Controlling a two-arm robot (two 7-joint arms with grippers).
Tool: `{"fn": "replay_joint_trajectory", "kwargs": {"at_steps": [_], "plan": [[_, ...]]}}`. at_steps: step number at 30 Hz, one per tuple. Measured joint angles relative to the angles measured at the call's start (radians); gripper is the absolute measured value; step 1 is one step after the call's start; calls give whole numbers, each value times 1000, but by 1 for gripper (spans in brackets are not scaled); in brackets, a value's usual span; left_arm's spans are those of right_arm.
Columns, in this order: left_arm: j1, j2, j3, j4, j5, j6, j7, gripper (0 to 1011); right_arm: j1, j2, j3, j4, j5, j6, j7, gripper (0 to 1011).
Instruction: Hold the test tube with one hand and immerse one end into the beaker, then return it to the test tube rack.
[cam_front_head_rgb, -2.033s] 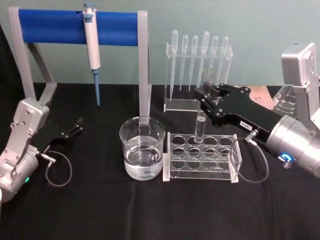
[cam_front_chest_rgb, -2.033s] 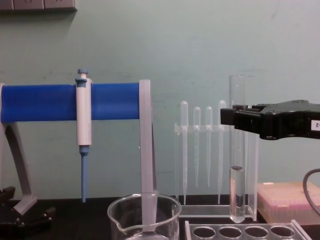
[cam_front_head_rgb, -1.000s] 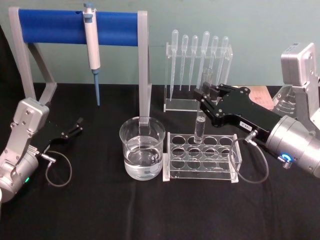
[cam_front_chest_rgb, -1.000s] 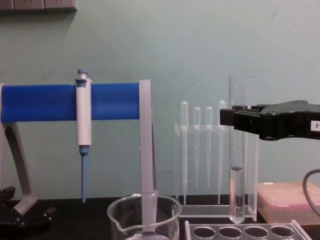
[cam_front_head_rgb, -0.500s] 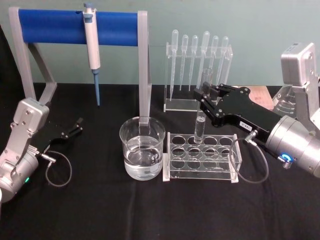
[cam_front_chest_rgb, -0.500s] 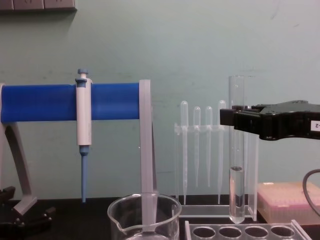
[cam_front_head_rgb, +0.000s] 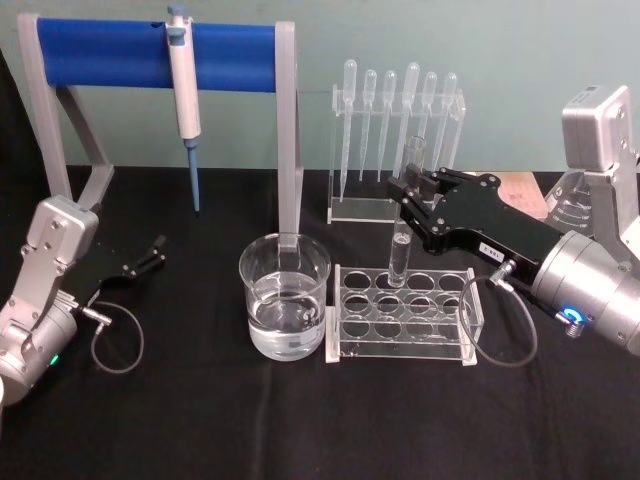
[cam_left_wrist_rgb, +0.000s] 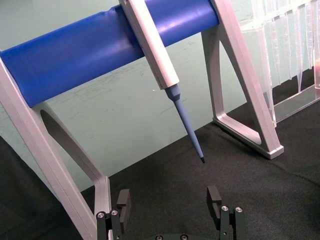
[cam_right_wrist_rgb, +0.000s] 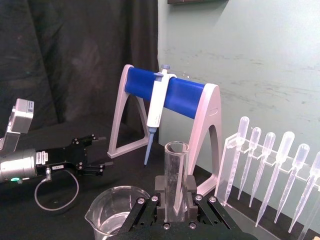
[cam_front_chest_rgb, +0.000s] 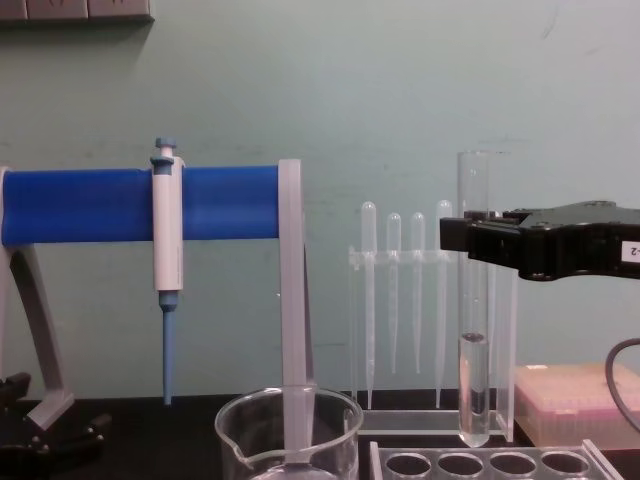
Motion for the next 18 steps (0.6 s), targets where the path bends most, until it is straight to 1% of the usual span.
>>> {"fn": "replay_joint_trajectory", "kwargs": {"at_steps": [18], "plan": [[0, 0, 0, 0, 0, 0, 0, 1000, 0, 0, 0, 0, 0, 0, 0, 231]]}}
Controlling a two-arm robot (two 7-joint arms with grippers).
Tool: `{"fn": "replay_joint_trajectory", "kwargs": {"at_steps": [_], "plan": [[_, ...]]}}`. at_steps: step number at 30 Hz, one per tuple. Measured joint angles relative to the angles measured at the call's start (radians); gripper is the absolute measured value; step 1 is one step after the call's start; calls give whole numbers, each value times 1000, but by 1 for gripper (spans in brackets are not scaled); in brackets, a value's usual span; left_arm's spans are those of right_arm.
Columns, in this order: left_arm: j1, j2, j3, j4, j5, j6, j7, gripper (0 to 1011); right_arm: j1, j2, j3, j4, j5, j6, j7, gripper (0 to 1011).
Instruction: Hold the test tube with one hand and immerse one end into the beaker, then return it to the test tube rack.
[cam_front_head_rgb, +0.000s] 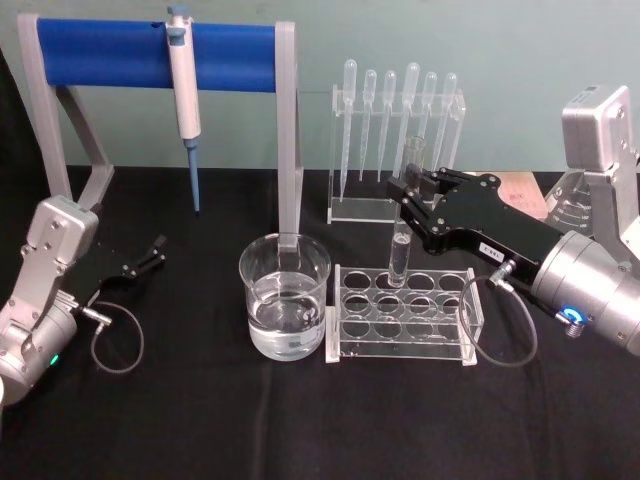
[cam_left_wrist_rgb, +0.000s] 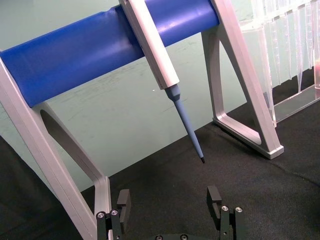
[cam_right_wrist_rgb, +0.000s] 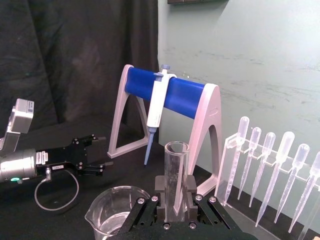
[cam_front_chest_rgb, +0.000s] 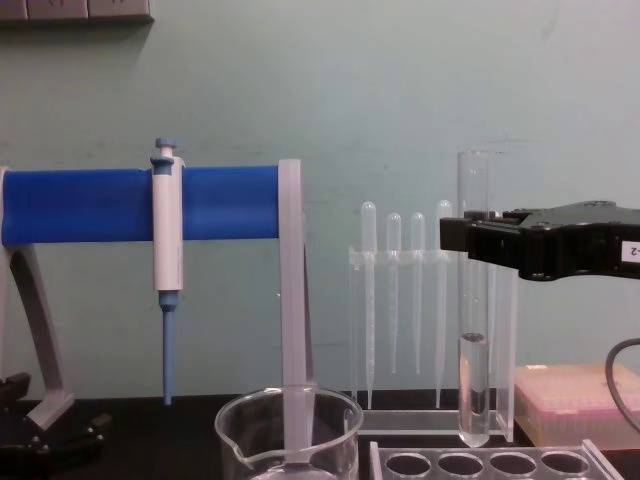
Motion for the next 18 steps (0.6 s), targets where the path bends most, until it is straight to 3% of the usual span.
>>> {"fn": "replay_joint_trajectory", "kwargs": {"at_steps": [18], "plan": [[0, 0, 0, 0, 0, 0, 0, 1000, 0, 0, 0, 0, 0, 0, 0, 231]]}}
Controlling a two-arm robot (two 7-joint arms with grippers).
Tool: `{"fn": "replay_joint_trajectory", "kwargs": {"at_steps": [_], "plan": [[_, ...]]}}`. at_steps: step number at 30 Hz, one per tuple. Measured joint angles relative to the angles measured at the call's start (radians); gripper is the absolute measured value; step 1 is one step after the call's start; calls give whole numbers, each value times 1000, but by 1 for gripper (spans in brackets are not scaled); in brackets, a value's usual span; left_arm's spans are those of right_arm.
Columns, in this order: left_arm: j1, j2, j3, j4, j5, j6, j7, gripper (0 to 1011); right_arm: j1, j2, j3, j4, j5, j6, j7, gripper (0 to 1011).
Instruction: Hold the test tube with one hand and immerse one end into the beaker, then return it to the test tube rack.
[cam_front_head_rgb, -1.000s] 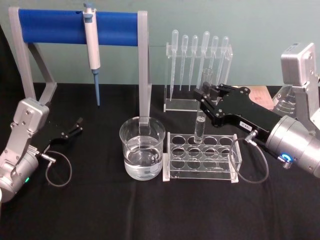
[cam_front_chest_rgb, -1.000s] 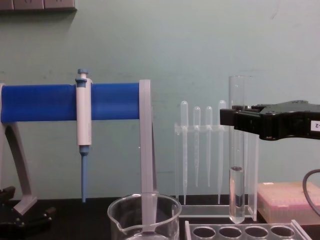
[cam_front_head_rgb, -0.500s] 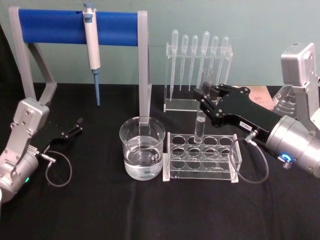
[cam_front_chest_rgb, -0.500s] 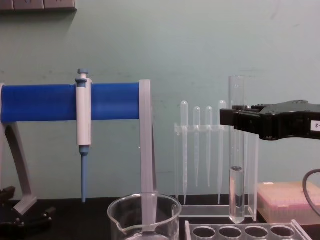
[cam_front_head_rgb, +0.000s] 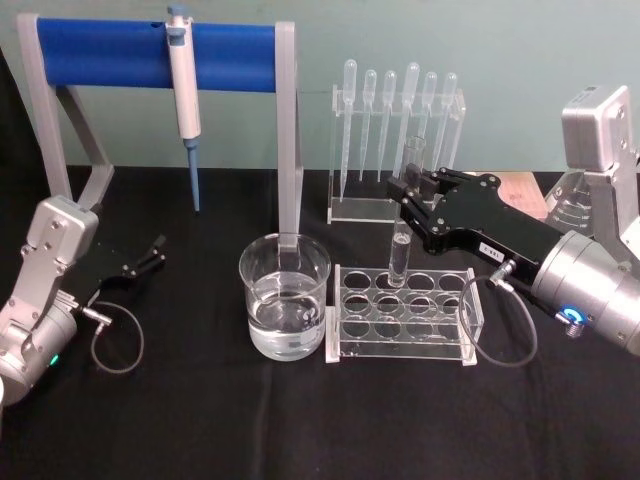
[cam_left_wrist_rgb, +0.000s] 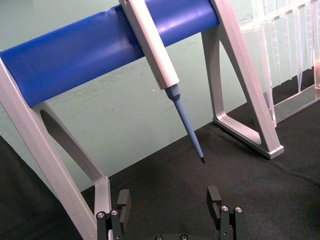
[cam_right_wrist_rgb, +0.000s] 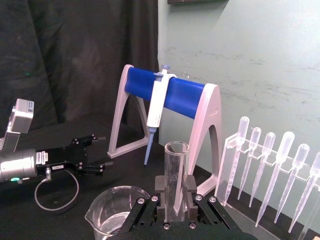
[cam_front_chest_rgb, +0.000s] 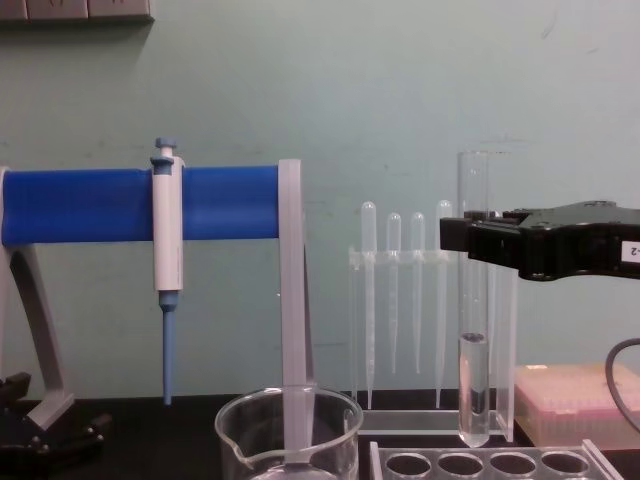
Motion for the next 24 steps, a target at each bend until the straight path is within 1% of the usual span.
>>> {"fn": "replay_joint_trajectory", "kwargs": {"at_steps": [21, 24], "plan": [[0, 0, 0, 0, 0, 0, 0, 1000, 0, 0, 0, 0, 0, 0, 0, 231], [0, 0, 0, 0, 0, 0, 0, 1000, 0, 5, -1, -4, -1, 2, 0, 231]]}}
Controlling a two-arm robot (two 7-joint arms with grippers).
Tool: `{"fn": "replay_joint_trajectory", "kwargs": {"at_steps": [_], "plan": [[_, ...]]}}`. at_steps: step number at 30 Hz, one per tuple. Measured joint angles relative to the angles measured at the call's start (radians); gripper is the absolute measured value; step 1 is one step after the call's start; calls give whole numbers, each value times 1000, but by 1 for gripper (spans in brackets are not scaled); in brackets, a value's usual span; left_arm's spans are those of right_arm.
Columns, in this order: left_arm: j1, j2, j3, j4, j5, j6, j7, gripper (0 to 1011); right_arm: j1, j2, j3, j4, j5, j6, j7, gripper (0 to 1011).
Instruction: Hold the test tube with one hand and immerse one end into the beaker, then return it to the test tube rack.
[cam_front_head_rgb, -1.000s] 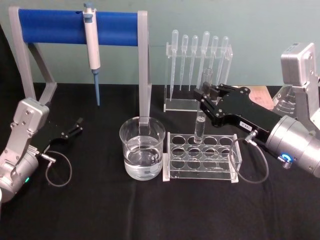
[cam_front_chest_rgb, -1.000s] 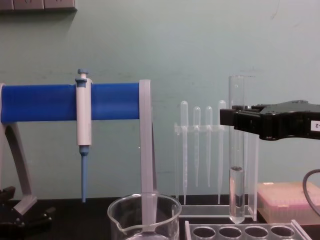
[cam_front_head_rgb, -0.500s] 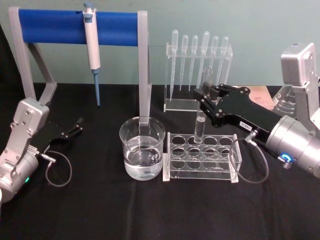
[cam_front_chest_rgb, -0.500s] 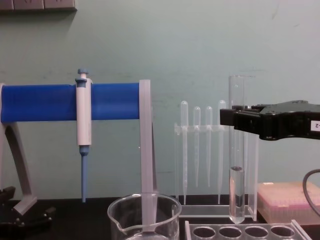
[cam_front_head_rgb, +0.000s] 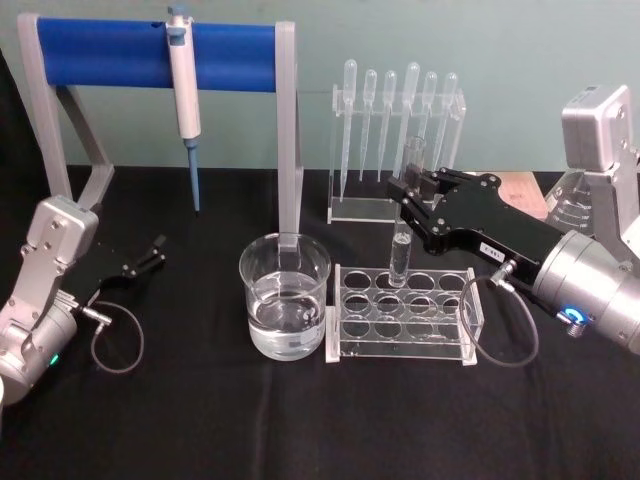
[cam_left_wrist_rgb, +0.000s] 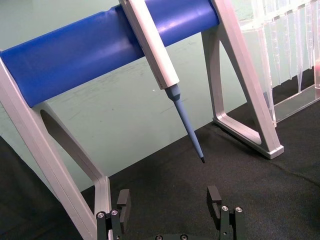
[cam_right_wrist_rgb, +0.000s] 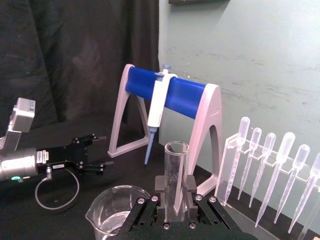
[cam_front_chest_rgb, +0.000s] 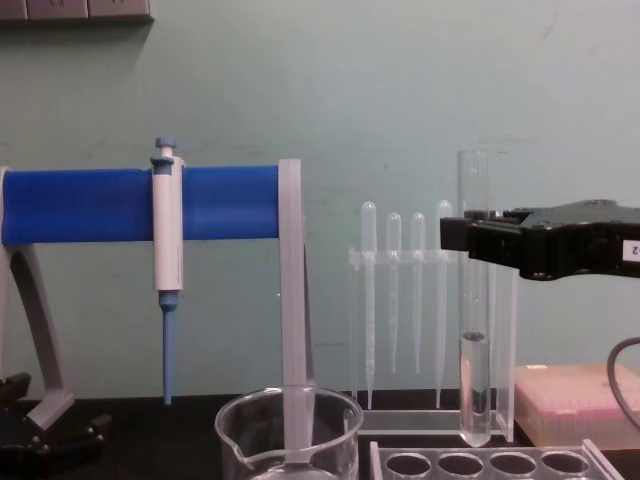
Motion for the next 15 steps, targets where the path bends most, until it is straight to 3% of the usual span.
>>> {"fn": "replay_joint_trajectory", "kwargs": {"at_steps": [9, 13, 15], "plan": [[0, 0, 0, 0, 0, 0, 0, 1000, 34, 0, -24, -53, -12, 26, -2, 231], [0, 0, 0, 0, 0, 0, 0, 1000, 78, -24, -53, -57, -20, 36, -1, 231], [0, 0, 0, 0, 0, 0, 0, 1000, 119, -55, -83, -31, -24, 39, 5, 231]]}}
